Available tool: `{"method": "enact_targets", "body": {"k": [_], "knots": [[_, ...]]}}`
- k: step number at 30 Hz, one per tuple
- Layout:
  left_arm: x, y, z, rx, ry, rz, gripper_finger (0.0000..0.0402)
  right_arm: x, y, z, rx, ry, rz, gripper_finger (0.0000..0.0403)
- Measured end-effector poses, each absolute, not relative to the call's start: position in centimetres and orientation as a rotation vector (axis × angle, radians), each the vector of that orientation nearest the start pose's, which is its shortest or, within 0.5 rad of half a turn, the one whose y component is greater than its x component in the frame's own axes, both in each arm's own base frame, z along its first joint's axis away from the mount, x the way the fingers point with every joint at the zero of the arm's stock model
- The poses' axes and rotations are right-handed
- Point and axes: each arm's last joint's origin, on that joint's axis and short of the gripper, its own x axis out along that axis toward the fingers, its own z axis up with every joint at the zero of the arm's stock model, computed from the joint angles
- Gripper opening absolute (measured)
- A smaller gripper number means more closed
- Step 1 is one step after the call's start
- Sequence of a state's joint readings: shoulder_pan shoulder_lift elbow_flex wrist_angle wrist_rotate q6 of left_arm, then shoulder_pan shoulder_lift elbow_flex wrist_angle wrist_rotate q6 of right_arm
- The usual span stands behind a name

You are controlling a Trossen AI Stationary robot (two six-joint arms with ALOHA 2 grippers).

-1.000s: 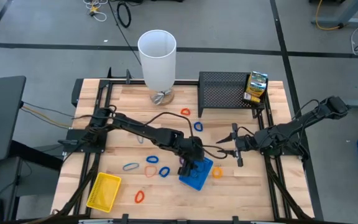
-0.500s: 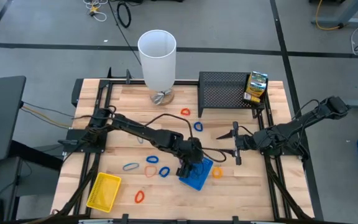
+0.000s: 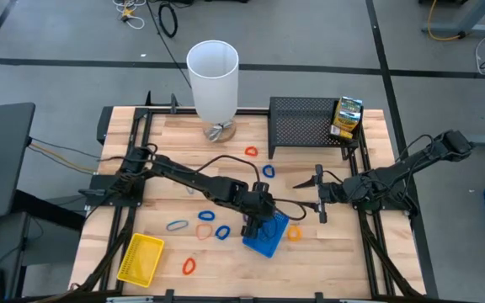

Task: Pick & Place Office Desk Supplies
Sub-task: Put the orange rubber band into the blue bin, then put the blue spring keychain into the yellow bin

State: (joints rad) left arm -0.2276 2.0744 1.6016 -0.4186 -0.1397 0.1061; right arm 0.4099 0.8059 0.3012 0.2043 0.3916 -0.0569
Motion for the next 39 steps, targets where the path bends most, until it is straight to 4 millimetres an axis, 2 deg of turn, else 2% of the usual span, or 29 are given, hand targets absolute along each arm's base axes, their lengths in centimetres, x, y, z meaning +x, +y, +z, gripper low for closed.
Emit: {"method": "enact_targets", "body": {"k": [9,18,24,32,35,39], "knots": [[44.6,-9.7,18.9,0.311,0.884,0.019,0.0199,16.1,5.8,20.0,-0.176,0.278,0.011,0.0235],[44.4,-10.7,19.2,0.377,0.855,0.063,0.0199,16.1,5.7,19.9,-0.183,0.29,0.003,0.0235],[43.3,-10.3,20.5,0.399,0.893,0.17,0.0199,16.0,5.7,19.7,-0.163,0.303,-0.001,0.0235],[40.9,-9.4,20.8,0.439,1.05,0.387,0.0199,16.0,5.7,19.6,-0.162,0.319,-0.002,0.0235],[40.1,-9.6,20.7,0.485,1.087,0.431,0.0199,16.0,5.7,19.6,-0.162,0.319,-0.002,0.0235],[40.0,-10.6,21.3,0.478,1.044,0.422,0.0199,16.0,5.7,19.6,-0.162,0.319,-0.002,0.0235]]}}
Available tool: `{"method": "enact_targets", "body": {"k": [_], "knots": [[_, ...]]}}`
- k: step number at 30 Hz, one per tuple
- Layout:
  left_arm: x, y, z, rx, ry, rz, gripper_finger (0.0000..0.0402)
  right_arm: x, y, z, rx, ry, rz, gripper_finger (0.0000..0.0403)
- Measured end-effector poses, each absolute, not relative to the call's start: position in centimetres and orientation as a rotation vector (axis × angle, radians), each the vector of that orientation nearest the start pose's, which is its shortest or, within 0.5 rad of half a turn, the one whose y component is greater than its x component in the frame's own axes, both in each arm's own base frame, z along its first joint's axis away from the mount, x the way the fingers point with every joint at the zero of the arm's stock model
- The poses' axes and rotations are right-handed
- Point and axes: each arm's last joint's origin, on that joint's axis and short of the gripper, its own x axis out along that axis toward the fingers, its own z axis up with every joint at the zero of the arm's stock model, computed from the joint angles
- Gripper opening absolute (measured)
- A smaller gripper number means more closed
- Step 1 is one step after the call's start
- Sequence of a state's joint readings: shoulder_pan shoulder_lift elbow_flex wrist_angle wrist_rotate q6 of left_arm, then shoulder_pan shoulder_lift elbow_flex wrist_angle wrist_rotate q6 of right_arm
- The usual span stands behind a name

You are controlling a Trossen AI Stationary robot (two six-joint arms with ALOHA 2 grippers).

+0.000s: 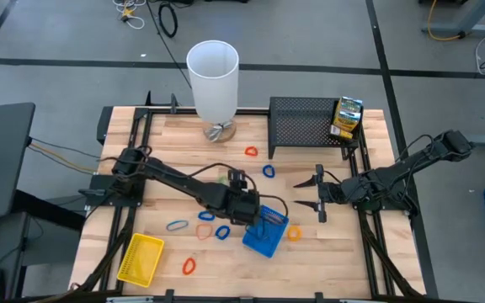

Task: Pick & Place Office Desk Supplies
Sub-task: Put the blue spring keychain into the yellow bin

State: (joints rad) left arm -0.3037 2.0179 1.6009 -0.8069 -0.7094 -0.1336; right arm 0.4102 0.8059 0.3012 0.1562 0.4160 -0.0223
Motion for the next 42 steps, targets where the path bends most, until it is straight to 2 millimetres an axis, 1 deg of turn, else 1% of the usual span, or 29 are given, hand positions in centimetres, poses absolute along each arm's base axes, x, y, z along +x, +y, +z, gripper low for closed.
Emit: {"method": "enact_targets", "body": {"k": [2,4,6,9,11,13,16,19,22,24,26,30,33,35,39,42], "knots": [[40.3,-11.3,22.2,0.471,0.967,0.393,0.0199,16.0,5.7,19.6,-0.162,0.319,-0.002,0.0235],[40.6,-12.2,23.8,0.462,0.852,0.354,0.0199,16.0,5.7,19.6,-0.162,0.318,-0.002,0.0235],[40.6,-13.2,26.0,0.459,0.724,0.304,0.0199,16.0,5.7,19.6,-0.162,0.318,-0.001,0.0235],[40.0,-14.3,30.1,0.434,0.532,0.19,0.0199,16.0,5.7,19.6,-0.161,0.318,-0.001,0.0235],[39.0,-14.6,32.7,0.419,0.435,0.082,0.0199,16.0,5.7,19.6,-0.16,0.317,0.0,0.0235],[37.5,-14.6,35.2,0.412,0.366,-0.027,0.0199,16.0,5.7,19.6,-0.155,0.317,0.001,0.0235],[35.0,-13.9,38.5,0.402,0.307,-0.095,0.0199,16.0,5.7,19.6,-0.154,0.318,0.001,0.0235],[32.5,-12.9,40.5,0.417,0.31,-0.105,0.0199,16.0,5.7,19.6,-0.154,0.32,0.001,0.0235],[30.6,-12.1,41.4,0.43,0.318,-0.114,0.0199,16.0,5.7,19.5,-0.154,0.323,0.007,0.0235],[29.3,-11.6,41.2,0.425,0.296,-0.113,0.0198,16.0,5.7,19.5,-0.154,0.324,0.012,0.0235],[28.1,-11.0,40.4,0.392,0.22,-0.106,0.0194,16.0,5.7,19.5,-0.154,0.324,0.012,0.0235],[25.5,-9.8,37.2,0.357,0.077,-0.096,0.0188,16.0,5.7,19.5,-0.155,0.327,0.012,0.0235],[23.5,-8.3,34.1,0.303,0.031,-0.047,0.0187,16.0,5.7,19.5,-0.154,0.328,0.012,0.0235],[22.5,-7.2,31.7,0.244,0.031,-0.004,0.0187,16.0,5.7,19.5,-0.154,0.327,0.012,0.0235],[21.1,-5.3,26.3,0.129,0.137,0.111,0.0186,16.0,5.7,19.5,-0.151,0.326,0.011,0.0235],[20.4,-4.2,22.9,0.034,0.221,0.177,0.0186,16.0,5.7,19.5,-0.151,0.325,0.011,0.0235]]}}
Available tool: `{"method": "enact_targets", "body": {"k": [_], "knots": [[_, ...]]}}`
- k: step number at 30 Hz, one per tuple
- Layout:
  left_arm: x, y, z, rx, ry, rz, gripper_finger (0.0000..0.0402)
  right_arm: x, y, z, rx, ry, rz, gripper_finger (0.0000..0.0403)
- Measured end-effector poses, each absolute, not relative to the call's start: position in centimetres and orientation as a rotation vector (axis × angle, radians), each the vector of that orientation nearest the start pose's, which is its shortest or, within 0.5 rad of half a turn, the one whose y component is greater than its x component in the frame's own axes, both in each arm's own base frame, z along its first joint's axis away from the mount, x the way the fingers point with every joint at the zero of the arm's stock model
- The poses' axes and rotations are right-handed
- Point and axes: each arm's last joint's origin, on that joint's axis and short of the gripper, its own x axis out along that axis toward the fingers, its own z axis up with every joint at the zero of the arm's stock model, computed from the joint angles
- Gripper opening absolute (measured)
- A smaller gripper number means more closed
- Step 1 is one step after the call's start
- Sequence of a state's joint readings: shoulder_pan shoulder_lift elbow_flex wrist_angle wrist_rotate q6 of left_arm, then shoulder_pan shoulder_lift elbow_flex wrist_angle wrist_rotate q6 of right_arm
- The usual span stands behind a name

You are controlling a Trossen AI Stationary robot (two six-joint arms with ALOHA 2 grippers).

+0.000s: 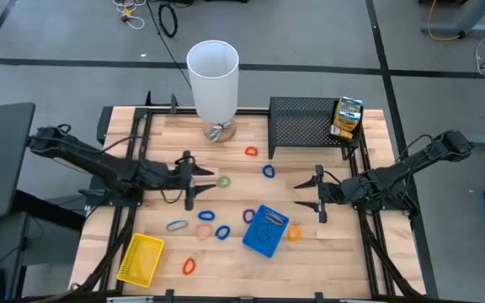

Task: Pick & Place Office Desk Supplies
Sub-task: Put the blue spring keychain into the yellow bin

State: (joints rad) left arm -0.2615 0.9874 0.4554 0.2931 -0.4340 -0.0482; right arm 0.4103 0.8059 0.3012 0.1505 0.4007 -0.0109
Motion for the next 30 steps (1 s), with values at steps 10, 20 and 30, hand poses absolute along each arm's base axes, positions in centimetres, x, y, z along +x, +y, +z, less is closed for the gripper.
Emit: {"method": "enact_targets", "body": {"k": [10,20,30], "knots": [[19.1,-3.7,18.2,-0.205,0.439,0.175,0.0185,15.9,5.7,19.4,-0.133,0.336,0.007,0.0235],[20.9,-5.7,15.6,-0.265,0.644,0.132,0.0185,15.9,5.7,19.4,-0.133,0.344,0.005,0.0235],[23.8,-7.1,14.3,-0.197,0.944,0.158,0.0176,15.9,5.7,19.3,-0.136,0.351,0.004,0.0235]]}}
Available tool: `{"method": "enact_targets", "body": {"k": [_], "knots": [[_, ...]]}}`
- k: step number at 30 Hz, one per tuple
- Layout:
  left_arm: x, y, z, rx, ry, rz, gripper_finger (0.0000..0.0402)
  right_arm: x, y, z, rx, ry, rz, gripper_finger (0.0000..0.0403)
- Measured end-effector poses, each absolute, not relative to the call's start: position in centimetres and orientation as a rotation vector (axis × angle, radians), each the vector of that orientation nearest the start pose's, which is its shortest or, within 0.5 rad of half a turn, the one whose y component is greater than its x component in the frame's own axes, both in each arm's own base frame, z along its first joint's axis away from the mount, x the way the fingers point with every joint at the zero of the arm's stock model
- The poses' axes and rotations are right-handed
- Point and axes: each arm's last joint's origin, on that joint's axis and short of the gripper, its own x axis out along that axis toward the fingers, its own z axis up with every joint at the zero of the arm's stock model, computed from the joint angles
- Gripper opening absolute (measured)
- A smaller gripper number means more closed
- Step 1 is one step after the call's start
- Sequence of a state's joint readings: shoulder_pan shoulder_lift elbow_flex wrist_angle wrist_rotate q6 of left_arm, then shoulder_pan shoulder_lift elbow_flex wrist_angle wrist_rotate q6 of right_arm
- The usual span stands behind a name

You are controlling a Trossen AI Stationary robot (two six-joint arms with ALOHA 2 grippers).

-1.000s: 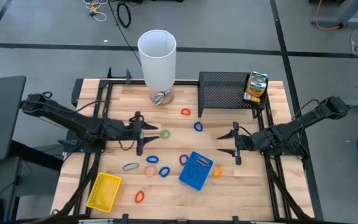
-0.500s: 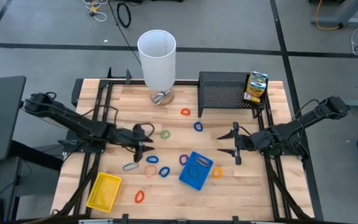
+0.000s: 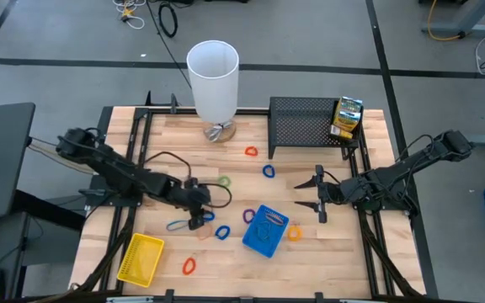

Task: Pick & Place Office Desk Supplies
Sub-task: Put the blue spring keychain into the yellow bin

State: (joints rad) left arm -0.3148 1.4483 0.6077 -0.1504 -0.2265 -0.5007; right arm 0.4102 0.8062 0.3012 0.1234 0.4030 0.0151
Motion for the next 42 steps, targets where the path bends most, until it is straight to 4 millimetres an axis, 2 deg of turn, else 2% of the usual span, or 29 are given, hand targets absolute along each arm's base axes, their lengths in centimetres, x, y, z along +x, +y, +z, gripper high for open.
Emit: {"method": "enact_targets", "body": {"k": [10,18,24,27,31,33,39,42], "knots": [[25.2,-7.7,14.5,-0.173,1.064,0.127,0.015,15.9,5.7,19.2,-0.133,0.359,0.003,0.0235],[25.4,-7.8,12.9,-0.17,1.136,0.124,0.0146,15.9,5.7,19.2,-0.133,0.36,0.003,0.0235],[25.5,-7.7,12.6,-0.133,1.123,0.177,0.0141,15.9,5.7,19.2,-0.133,0.359,0.004,0.0235],[25.5,-7.7,12.5,-0.125,1.119,0.187,0.0119,15.9,5.7,19.2,-0.132,0.359,0.004,0.0235],[25.4,-7.9,12.5,-0.103,1.111,0.197,0.0043,15.9,5.7,19.2,-0.133,0.359,0.004,0.0235],[25.4,-8.1,12.5,-0.093,1.104,0.202,0.0018,15.9,5.7,19.2,-0.133,0.359,0.004,0.0235],[25.4,-8.8,12.9,-0.076,1.092,0.187,0.0011,15.9,5.7,19.2,-0.133,0.359,0.004,0.0235],[25.9,-9.6,14.5,-0.072,1.061,0.159,0.001,15.9,5.7,19.2,-0.133,0.359,0.004,0.0235]]}}
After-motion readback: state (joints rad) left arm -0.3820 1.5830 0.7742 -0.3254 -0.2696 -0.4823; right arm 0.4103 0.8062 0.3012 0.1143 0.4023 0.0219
